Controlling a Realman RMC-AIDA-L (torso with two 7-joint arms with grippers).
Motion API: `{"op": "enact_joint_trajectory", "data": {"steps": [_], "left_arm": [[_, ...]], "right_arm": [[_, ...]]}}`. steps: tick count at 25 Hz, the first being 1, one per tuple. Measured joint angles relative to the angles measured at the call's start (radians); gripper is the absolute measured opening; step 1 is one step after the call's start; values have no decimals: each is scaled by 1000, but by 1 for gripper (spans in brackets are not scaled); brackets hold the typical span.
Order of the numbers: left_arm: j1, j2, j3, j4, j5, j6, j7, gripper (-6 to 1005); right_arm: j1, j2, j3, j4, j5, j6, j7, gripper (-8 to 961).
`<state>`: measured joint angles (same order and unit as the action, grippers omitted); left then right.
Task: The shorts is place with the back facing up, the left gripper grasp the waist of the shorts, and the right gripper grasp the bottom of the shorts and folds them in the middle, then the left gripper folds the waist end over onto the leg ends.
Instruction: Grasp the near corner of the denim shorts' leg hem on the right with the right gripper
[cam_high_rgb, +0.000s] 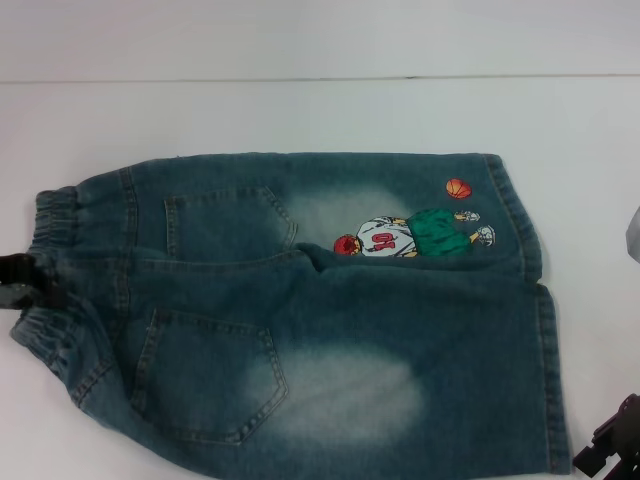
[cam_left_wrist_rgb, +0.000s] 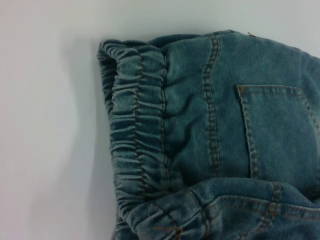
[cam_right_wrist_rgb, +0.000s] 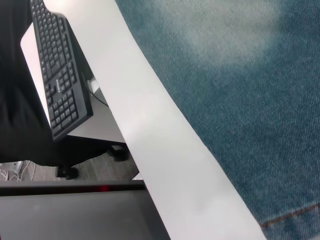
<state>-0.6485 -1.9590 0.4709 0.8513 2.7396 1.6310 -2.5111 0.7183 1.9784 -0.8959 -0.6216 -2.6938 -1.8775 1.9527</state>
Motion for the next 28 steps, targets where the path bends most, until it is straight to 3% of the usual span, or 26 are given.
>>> {"op": "enact_joint_trajectory", "data": {"steps": [28], "left_arm": [[6, -4, 0, -19, -16, 1, 9, 31]], "right_arm": [[23, 3, 43, 8, 41, 33, -18, 839]]}}
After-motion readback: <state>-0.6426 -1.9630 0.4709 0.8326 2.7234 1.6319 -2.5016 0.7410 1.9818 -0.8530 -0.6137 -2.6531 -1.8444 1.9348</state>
